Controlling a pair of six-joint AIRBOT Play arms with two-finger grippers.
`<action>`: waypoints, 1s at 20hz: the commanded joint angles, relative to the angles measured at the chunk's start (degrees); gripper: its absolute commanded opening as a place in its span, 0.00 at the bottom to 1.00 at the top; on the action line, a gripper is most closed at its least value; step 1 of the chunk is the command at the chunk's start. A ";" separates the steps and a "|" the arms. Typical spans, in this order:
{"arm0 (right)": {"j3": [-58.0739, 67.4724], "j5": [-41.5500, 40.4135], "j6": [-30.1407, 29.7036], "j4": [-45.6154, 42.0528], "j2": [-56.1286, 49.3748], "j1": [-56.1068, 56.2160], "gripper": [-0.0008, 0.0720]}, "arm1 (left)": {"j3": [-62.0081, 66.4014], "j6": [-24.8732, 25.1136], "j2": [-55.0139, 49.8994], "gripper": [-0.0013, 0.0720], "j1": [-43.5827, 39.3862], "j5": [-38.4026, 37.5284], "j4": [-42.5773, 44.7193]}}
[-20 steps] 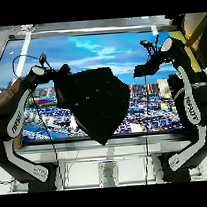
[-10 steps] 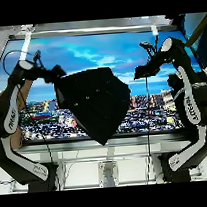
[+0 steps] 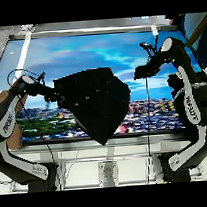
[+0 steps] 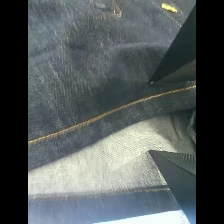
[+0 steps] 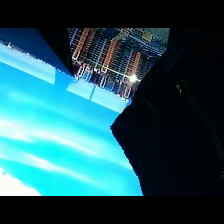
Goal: Fold the clothes and pants, and hang the long-sleeved shirts on hangers.
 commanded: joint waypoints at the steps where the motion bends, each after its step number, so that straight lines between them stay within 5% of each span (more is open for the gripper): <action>1: 0.00 0.00 0.04 0.37 -0.02 0.02 0.87 | -1.66 0.20 0.02 0.65 -2.60 7.17 -3.15; 5: 0.00 0.07 0.44 1.18 -0.02 0.02 0.87 | -1.66 0.20 0.04 0.64 -5.57 13.88 -9.01; 6: 0.00 0.02 0.44 1.16 -0.02 0.02 0.87 | -1.66 0.22 0.04 0.46 -5.77 14.91 -9.60; 7: 0.00 0.02 0.44 1.18 -0.02 0.02 0.87 | -1.64 0.24 0.04 0.08 -5.77 16.33 -10.14; 8: 0.00 0.00 0.44 1.18 -0.02 0.02 0.87 | -1.64 0.35 0.04 0.05 -5.75 18.32 -10.21; 13: 0.00 -2.86 0.42 1.09 -0.02 0.02 0.87 | -0.15 0.37 -0.24 0.04 -5.40 32.22 -14.23; 20: 0.00 -9.46 0.44 1.03 -0.02 0.00 0.87 | 11.15 2.78 -4.33 0.06 -8.70 31.78 -14.21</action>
